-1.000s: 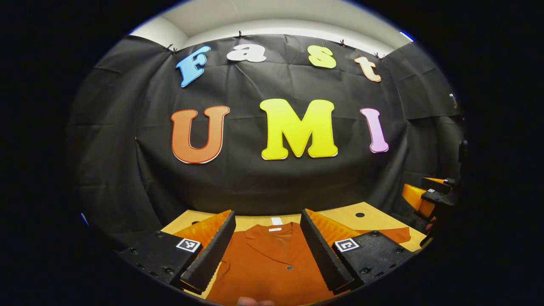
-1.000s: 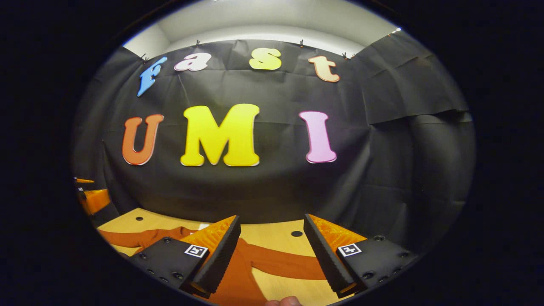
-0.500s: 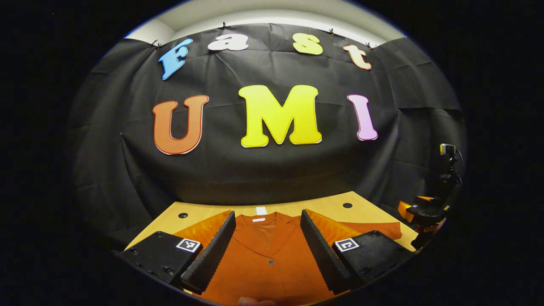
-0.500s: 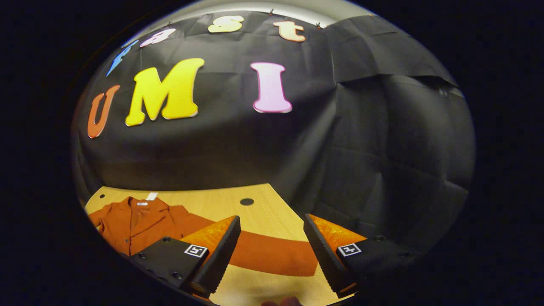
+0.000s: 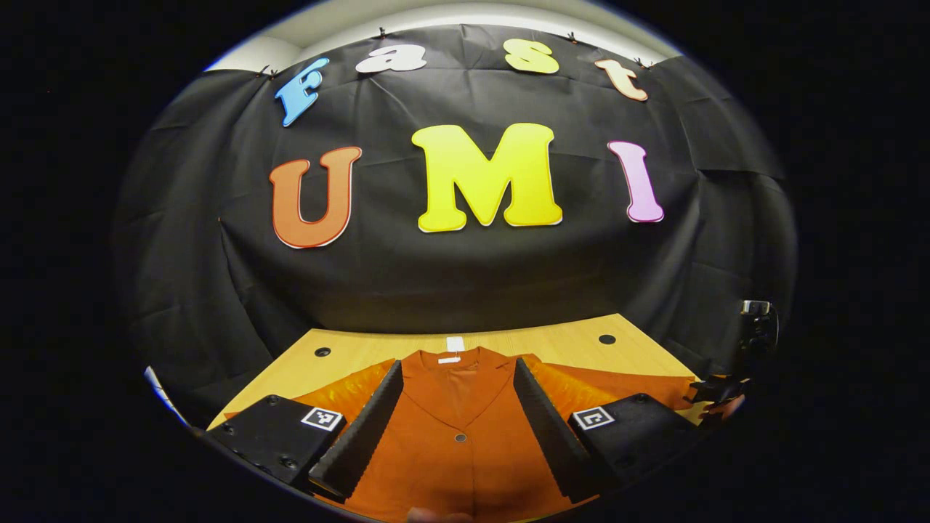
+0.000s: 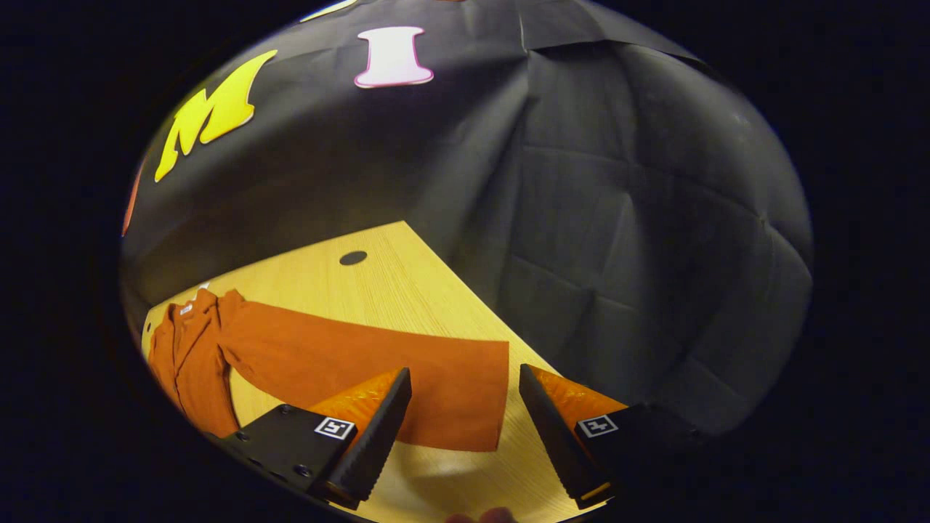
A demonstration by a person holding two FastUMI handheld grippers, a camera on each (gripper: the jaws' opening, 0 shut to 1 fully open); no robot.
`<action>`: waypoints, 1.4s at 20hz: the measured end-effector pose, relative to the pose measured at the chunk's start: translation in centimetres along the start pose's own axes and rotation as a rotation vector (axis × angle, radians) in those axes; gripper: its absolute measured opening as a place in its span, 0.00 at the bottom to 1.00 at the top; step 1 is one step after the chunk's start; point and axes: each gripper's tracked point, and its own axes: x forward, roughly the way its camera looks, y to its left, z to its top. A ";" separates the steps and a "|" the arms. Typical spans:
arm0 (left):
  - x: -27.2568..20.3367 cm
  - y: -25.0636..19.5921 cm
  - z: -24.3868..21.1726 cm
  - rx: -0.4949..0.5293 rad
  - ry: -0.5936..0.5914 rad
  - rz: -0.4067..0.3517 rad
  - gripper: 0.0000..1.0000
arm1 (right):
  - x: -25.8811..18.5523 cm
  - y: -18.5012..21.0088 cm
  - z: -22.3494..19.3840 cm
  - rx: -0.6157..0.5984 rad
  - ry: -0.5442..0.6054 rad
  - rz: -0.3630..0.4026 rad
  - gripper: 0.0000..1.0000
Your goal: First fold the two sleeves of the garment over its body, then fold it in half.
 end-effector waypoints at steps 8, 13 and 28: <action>0.3 1.7 -0.4 -0.011 0.010 0.013 0.99 | 0.8 0.3 -4.1 -0.012 0.114 0.013 0.94; 0.2 3.2 -0.8 -0.024 0.017 0.031 0.99 | 0.6 -0.9 -3.8 0.043 0.114 0.026 0.43; -0.7 10.8 -1.8 -0.086 -0.010 0.114 0.99 | -3.6 5.1 7.8 -0.069 -0.071 0.059 0.01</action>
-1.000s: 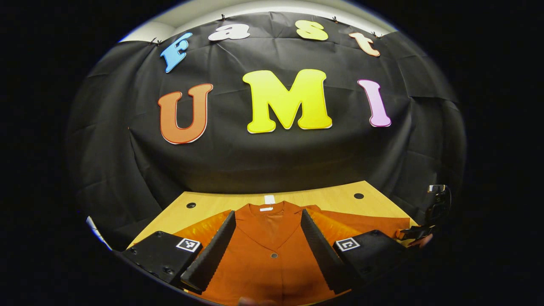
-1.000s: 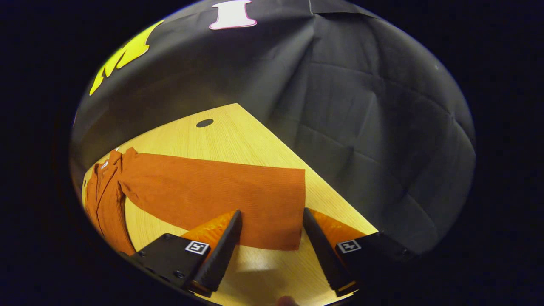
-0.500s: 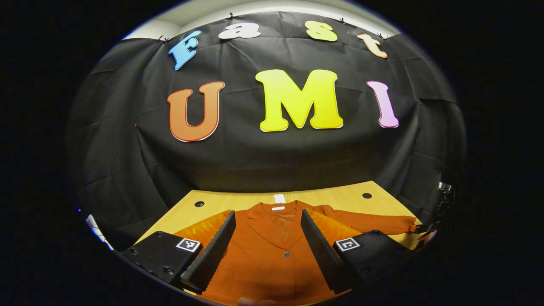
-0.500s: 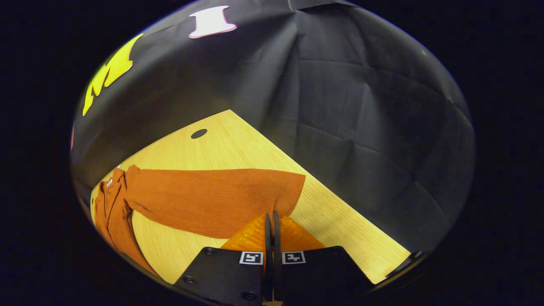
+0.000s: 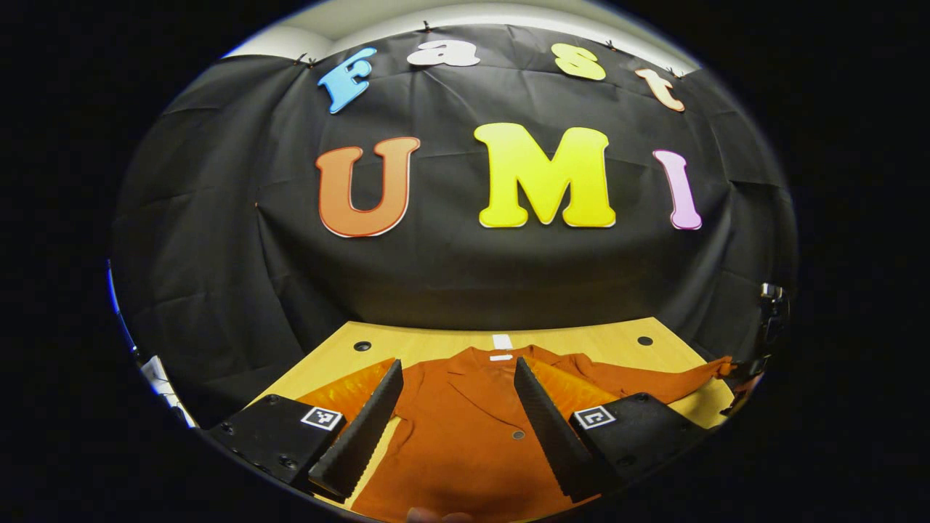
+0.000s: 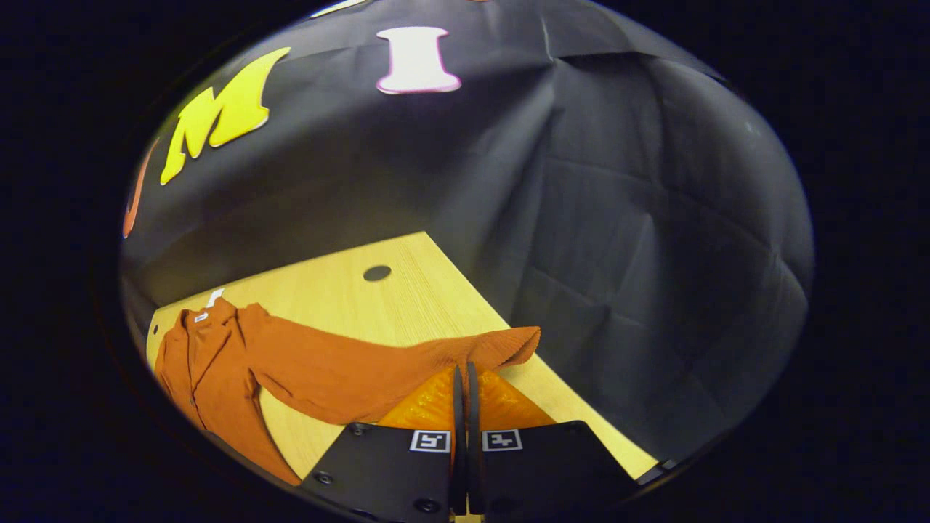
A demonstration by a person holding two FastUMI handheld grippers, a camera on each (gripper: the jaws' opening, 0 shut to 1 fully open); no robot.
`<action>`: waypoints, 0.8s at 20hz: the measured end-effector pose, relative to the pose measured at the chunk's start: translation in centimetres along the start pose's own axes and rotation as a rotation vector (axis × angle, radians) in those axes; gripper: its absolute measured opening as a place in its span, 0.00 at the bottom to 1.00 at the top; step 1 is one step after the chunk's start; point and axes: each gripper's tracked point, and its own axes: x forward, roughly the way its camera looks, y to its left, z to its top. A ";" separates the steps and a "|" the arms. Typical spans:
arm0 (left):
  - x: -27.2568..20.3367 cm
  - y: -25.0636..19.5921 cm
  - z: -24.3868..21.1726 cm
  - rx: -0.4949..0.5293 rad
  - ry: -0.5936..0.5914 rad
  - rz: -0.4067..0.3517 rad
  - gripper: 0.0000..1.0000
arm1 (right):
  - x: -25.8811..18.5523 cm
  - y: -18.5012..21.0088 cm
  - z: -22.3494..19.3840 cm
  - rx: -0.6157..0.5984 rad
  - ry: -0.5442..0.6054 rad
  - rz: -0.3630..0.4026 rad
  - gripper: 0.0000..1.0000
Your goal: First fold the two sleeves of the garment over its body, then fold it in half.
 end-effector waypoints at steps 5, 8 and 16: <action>-0.1 5.3 -0.6 -0.049 -0.013 0.050 0.99 | -2.9 9.4 10.3 -0.169 -0.206 0.114 0.01; -0.3 9.2 -1.0 -0.072 -0.024 0.091 1.00 | -4.8 18.0 14.4 -0.249 -0.283 0.203 0.01; -2.2 20.2 -2.4 -0.120 -0.035 0.240 0.99 | -9.6 38.3 14.3 -0.335 -0.339 0.403 0.01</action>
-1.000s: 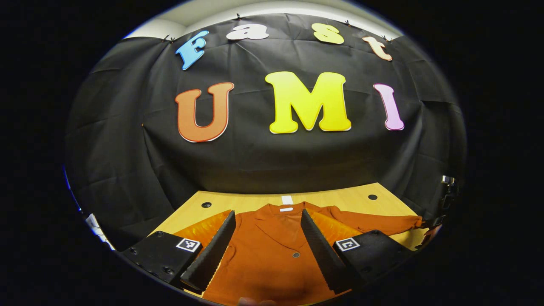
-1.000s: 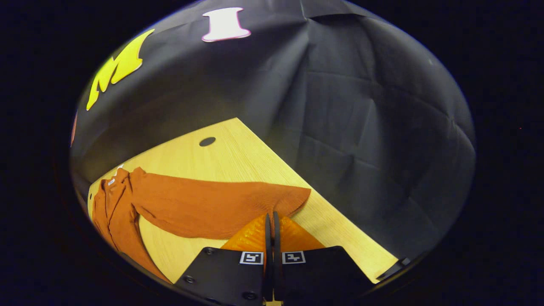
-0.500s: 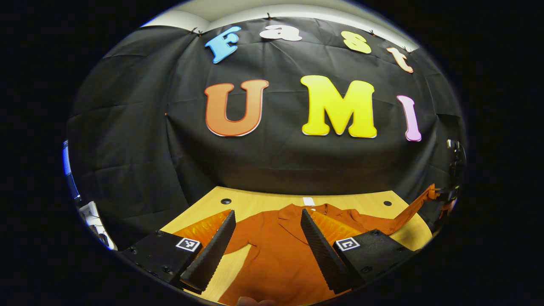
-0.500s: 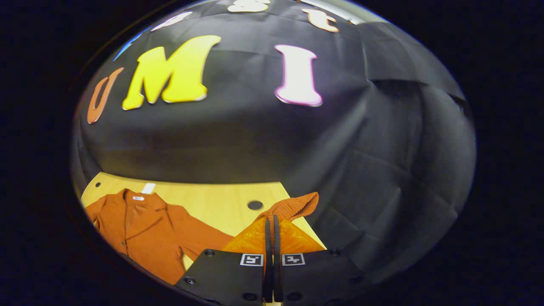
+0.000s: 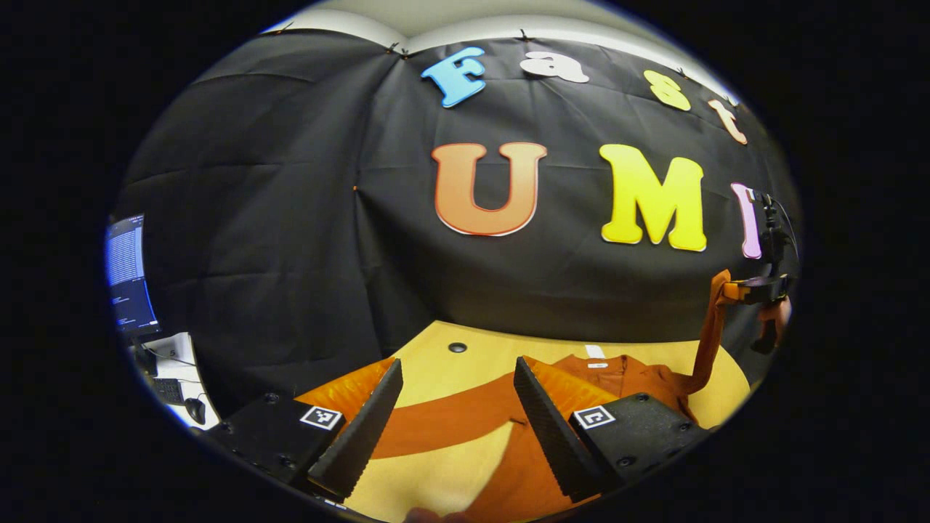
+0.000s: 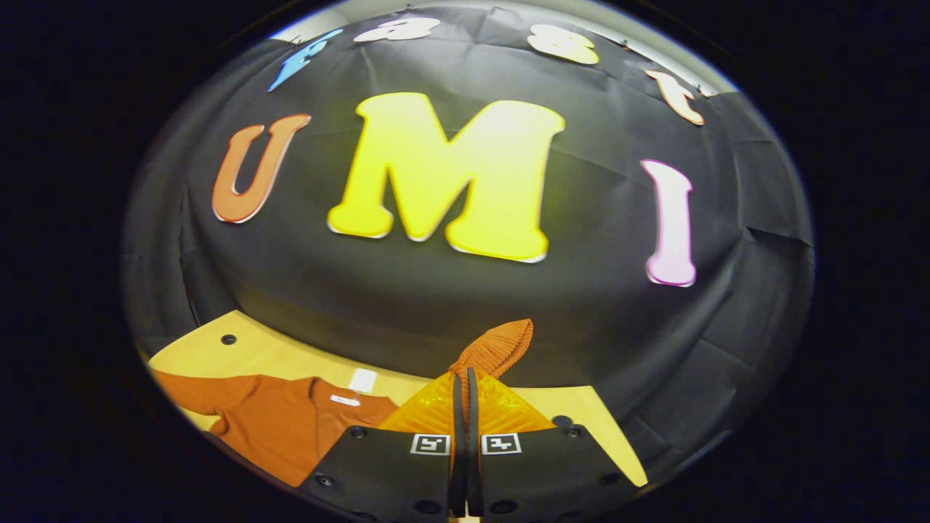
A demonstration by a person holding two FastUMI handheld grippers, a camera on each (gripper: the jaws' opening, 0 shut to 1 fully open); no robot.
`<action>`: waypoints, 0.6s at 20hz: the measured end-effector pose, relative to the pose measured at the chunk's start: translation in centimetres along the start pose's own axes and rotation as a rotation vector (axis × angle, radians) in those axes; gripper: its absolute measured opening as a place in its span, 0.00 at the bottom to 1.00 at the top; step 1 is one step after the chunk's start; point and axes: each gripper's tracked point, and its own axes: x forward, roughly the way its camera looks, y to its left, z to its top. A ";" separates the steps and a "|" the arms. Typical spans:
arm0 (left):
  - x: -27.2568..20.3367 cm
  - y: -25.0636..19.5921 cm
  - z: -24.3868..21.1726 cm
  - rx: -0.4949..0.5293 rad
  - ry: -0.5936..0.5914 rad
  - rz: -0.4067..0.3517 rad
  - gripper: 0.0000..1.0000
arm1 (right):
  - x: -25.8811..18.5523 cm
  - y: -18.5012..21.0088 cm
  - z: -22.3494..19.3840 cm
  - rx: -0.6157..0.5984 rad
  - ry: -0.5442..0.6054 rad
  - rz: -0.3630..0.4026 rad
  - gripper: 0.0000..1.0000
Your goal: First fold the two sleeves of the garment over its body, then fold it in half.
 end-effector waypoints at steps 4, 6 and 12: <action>-0.6 4.5 -0.1 0.002 -0.001 0.054 0.99 | 2.3 9.6 -2.8 0.001 0.052 0.079 0.01; -1.1 6.5 -0.3 0.006 0.005 0.075 0.99 | 3.5 14.3 -5.3 -0.012 0.091 0.110 0.01; -2.3 11.5 -1.3 0.007 0.049 0.139 0.99 | 5.8 24.1 -13.8 -0.059 0.242 0.177 0.01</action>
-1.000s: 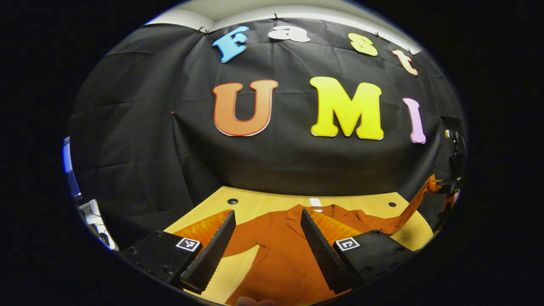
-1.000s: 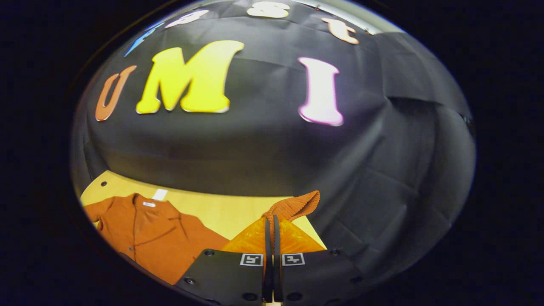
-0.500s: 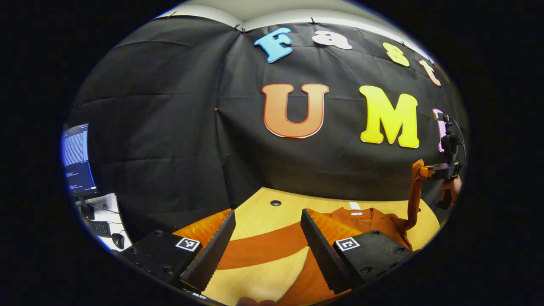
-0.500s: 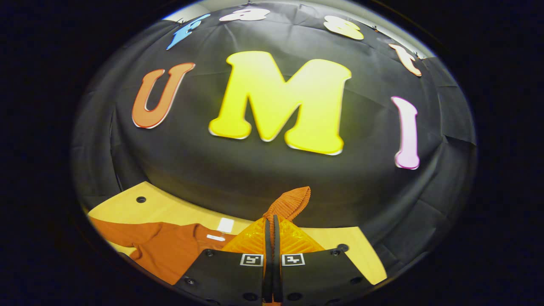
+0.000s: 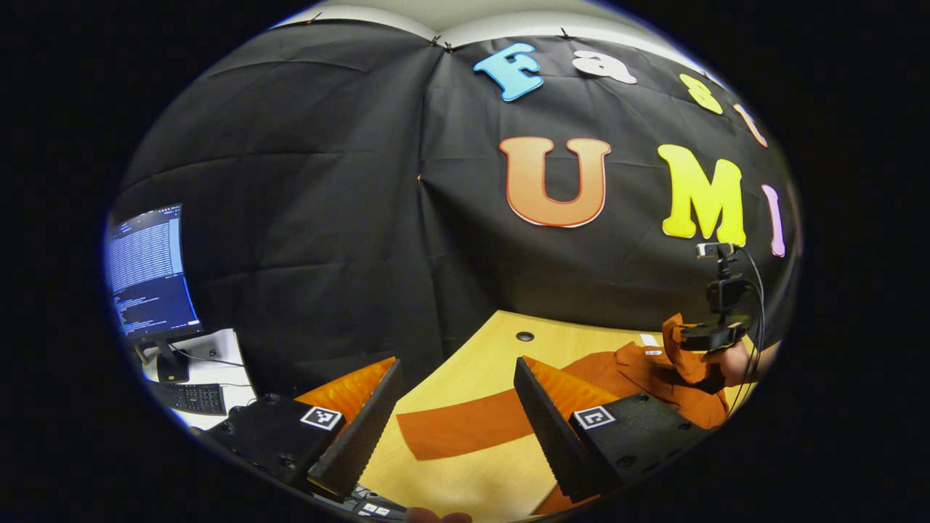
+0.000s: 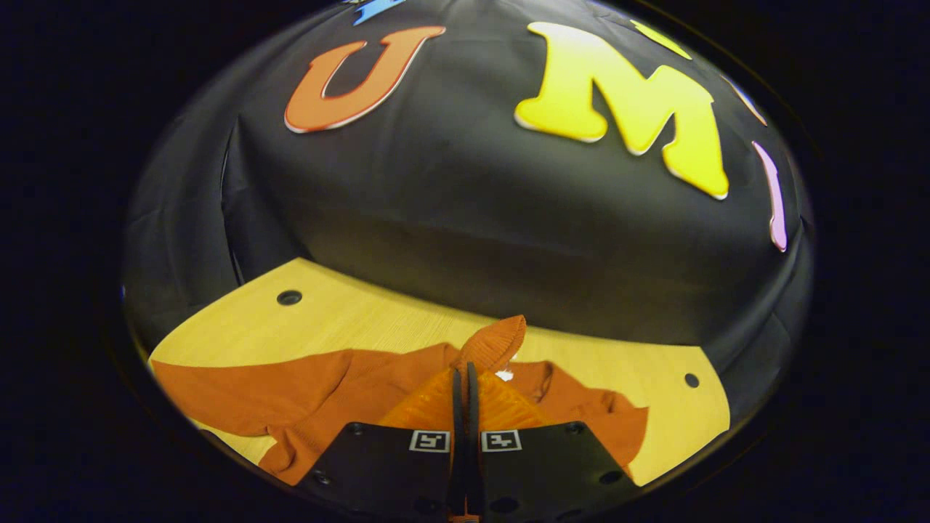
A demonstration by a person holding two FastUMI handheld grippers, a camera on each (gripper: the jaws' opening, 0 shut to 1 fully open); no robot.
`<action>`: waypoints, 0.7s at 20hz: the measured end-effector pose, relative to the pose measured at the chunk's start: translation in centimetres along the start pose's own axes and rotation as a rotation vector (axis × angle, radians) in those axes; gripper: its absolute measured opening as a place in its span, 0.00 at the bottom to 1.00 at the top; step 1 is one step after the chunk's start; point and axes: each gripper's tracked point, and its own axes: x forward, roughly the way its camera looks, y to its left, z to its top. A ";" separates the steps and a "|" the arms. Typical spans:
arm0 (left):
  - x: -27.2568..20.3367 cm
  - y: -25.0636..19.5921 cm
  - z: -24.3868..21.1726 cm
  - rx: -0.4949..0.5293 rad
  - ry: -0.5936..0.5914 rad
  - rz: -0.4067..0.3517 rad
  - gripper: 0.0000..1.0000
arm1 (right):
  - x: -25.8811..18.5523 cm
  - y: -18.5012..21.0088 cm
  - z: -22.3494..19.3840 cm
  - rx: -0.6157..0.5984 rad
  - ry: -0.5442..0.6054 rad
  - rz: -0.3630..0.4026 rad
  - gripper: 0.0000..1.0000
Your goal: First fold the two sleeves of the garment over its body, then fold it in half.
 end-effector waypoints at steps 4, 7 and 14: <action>-0.4 2.8 -1.0 0.002 0.024 0.044 0.99 | 2.5 3.6 -2.8 0.023 0.057 0.057 0.02; -0.3 3.9 -2.1 -0.010 0.053 0.068 0.99 | 3.0 5.8 -3.1 0.066 0.057 0.117 0.08; 0.3 4.3 -2.3 -0.038 0.052 0.071 1.00 | 1.6 7.5 -2.0 0.078 0.039 0.185 0.42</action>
